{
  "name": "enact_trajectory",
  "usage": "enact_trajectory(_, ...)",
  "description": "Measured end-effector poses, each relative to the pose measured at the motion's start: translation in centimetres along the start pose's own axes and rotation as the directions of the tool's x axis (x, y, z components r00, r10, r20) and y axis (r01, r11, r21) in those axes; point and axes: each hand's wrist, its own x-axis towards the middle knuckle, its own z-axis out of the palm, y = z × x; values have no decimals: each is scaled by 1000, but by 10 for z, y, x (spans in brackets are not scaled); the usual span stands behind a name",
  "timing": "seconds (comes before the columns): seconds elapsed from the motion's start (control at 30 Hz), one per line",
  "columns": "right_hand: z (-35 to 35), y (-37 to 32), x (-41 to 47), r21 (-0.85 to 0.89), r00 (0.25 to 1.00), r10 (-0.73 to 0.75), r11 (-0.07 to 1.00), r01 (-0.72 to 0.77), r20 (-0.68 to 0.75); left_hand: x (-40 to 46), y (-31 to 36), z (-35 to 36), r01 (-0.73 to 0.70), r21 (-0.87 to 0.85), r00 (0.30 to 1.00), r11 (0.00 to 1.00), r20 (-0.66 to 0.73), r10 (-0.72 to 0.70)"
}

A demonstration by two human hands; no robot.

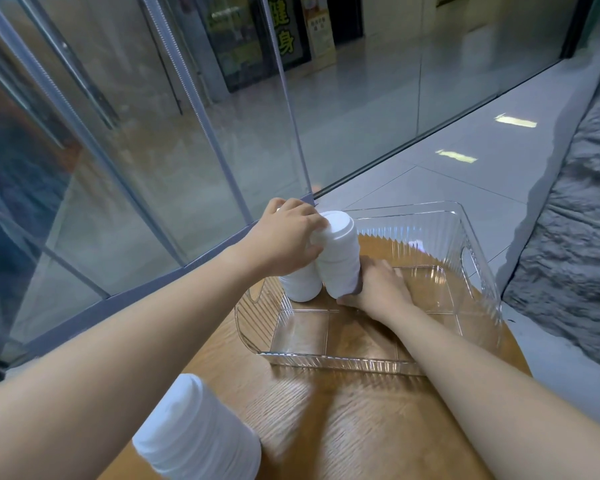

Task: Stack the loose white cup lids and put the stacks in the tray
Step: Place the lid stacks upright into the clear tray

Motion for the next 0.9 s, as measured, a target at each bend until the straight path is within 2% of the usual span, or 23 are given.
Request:
enact_trajectory(0.33,-22,-16,-11,-54,999,37,998,-35,36,-4,-1,-8,45,-24,998,999,49,-44)
enact_trajectory(0.47,-42,-17,-24,-35,998,35,999,-33,45,-9,4,-22,40,26,997,999,72,-42)
enact_trajectory(0.73,-85,-18,-60,-17,995,-27,999,29,93,-34,26,-80,30,178,992,984,118,-51)
enact_trajectory(0.8,-94,-25,-76,11,994,-72,997,72,85,-49,32,-101,39,205,984,978,161,-73)
enact_trajectory(0.9,-100,-43,-103,77,977,-189,980,182,99,-80,37,-131,97,151,974,984,189,-125)
